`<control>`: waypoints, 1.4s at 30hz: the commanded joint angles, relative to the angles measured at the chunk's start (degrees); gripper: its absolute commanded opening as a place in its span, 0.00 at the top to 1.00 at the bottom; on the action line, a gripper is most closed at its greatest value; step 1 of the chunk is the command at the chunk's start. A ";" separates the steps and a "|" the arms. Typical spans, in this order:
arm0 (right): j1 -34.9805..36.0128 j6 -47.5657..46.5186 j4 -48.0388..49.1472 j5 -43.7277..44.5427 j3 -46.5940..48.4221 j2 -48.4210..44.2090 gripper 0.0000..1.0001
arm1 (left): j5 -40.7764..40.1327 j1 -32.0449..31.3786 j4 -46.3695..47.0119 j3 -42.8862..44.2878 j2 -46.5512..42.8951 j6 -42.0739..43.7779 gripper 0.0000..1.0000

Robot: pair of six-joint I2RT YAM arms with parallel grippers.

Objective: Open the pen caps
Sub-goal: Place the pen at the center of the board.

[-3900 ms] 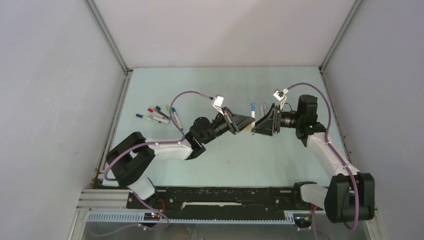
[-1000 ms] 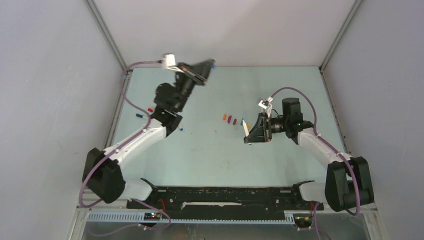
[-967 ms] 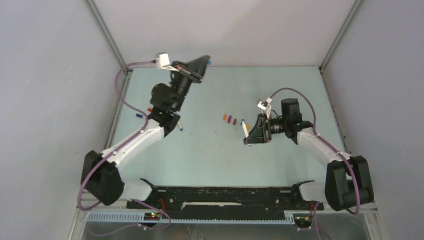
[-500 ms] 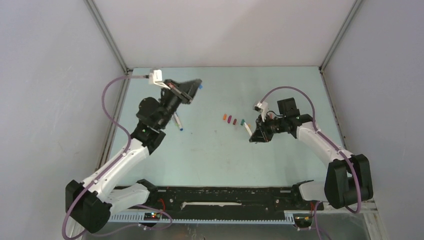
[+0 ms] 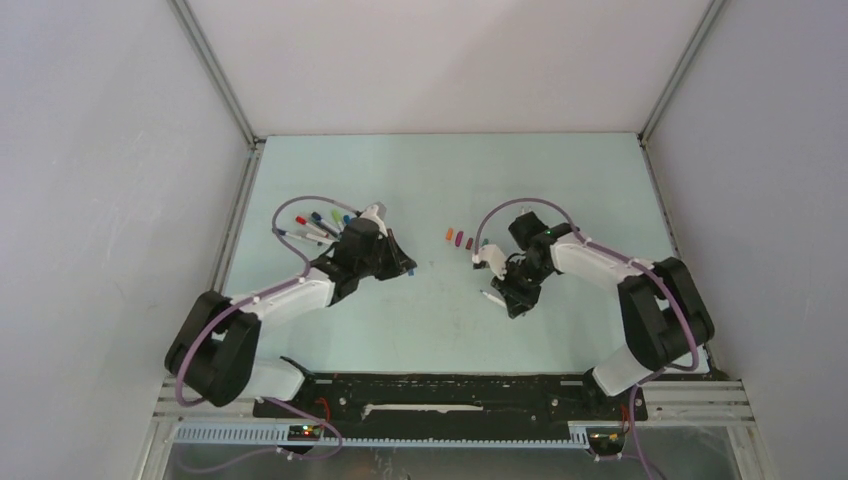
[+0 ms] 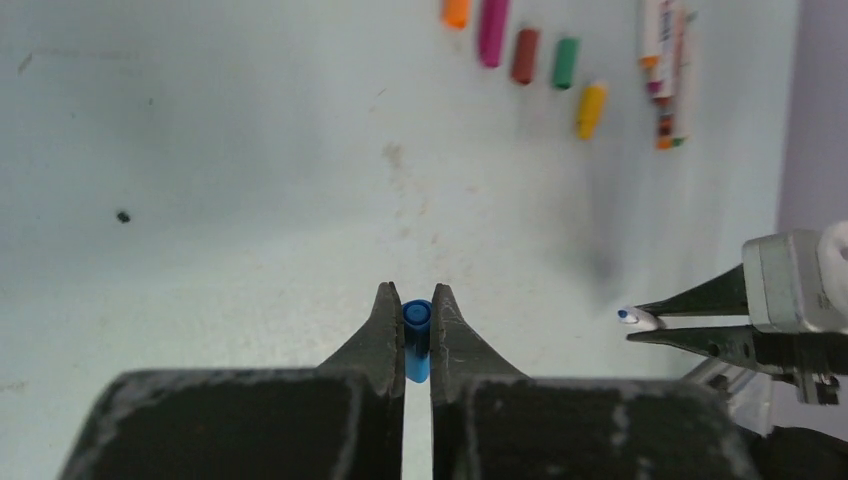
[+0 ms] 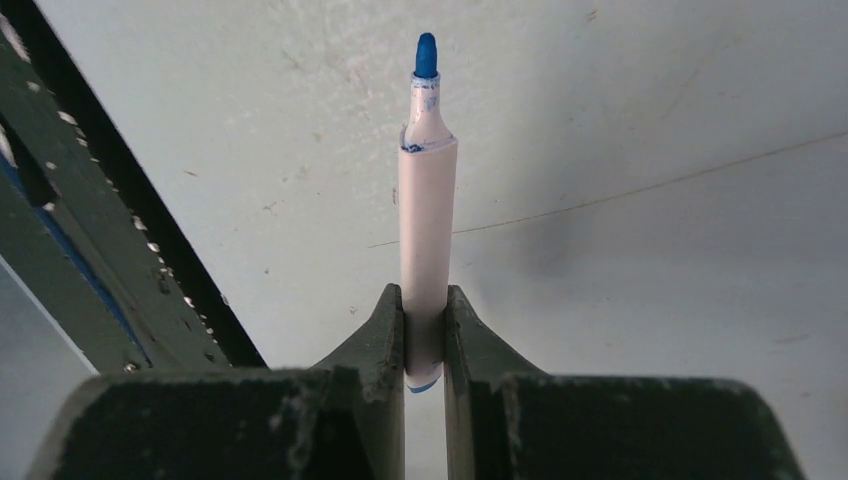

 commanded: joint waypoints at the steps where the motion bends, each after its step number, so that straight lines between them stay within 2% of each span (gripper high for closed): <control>1: 3.69 0.42 -1.51 6.79 2.83 3.87 0.96 | -1.70 -1.19 -2.47 3.21 5.37 1.54 0.96; 7: 7.33 3.46 0.76 9.20 2.84 6.65 0.92 | -5.24 -1.75 -5.53 5.82 11.74 0.75 0.92; 13: 10.37 5.15 2.19 11.35 2.84 8.69 0.88 | -7.65 -1.84 -7.51 8.10 15.88 -0.27 0.84; 21: 11.77 5.43 2.14 12.35 3.04 10.17 0.78 | -7.94 -1.87 -8.28 8.29 17.10 -1.04 0.74; 29: 11.97 5.86 2.17 12.96 3.19 10.43 0.71 | -7.48 -1.87 -8.45 8.38 16.35 -0.79 0.71; 34: 11.93 5.92 2.10 13.02 3.19 10.11 0.68 | -7.96 -1.78 -7.80 7.02 11.55 -0.83 0.68; 42: 11.06 3.68 -2.12 7.10 5.56 5.03 0.57 | -17.43 -1.75 -6.84 1.53 -9.03 3.56 0.44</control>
